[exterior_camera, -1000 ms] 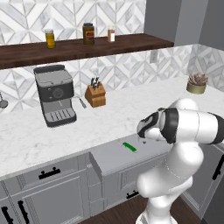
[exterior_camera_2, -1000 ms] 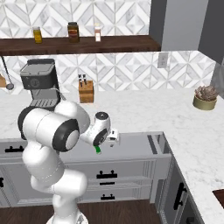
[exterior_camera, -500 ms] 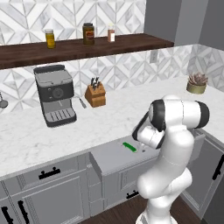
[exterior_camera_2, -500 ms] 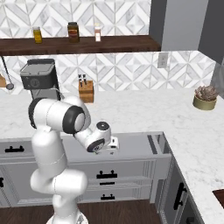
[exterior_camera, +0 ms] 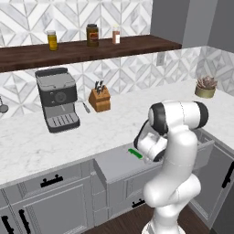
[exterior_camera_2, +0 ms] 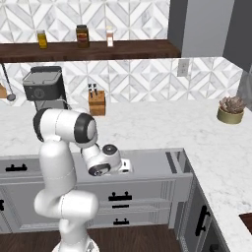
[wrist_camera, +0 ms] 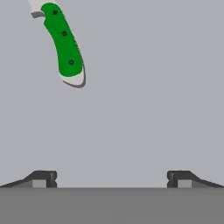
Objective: Pick up the knife from the drawer and place it on the cutting board. Then place the meat from the plate to the cutting board.
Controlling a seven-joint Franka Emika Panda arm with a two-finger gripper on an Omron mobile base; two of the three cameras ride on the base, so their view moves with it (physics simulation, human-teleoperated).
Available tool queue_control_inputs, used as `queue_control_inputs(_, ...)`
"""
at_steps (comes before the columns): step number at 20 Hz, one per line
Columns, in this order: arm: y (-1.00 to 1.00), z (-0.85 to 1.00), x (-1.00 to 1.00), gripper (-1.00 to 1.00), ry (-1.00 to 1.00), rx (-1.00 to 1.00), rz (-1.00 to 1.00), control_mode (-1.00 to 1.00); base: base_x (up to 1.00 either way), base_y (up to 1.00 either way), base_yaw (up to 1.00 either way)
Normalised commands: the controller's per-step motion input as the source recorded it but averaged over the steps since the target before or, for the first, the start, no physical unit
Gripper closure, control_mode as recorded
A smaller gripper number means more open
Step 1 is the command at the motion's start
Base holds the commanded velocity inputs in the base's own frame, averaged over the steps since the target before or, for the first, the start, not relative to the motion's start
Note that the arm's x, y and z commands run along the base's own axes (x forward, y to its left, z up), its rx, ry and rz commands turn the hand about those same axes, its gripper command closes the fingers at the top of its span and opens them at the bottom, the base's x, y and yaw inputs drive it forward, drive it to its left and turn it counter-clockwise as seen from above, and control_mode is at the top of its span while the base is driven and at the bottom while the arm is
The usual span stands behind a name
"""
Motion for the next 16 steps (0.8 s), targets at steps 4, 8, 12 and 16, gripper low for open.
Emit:
queue_control_inputs(4,0.00,0.00,-0.34,-1.00,0.00,-0.06,0.00,-1.00,0.00,0.00,0.00)
queue_control_inputs(8,-0.02,0.00,-0.35,-1.00,-0.01,0.00,0.01,-1.00,0.00,0.00,0.00)
queue_control_inputs(12,-0.11,0.00,-0.52,-1.00,-0.03,0.00,0.05,-1.00,0.00,0.00,0.00)
queue_control_inputs(16,-0.17,0.01,-0.56,-1.00,-0.04,0.00,0.08,-1.00,0.00,0.00,0.00)
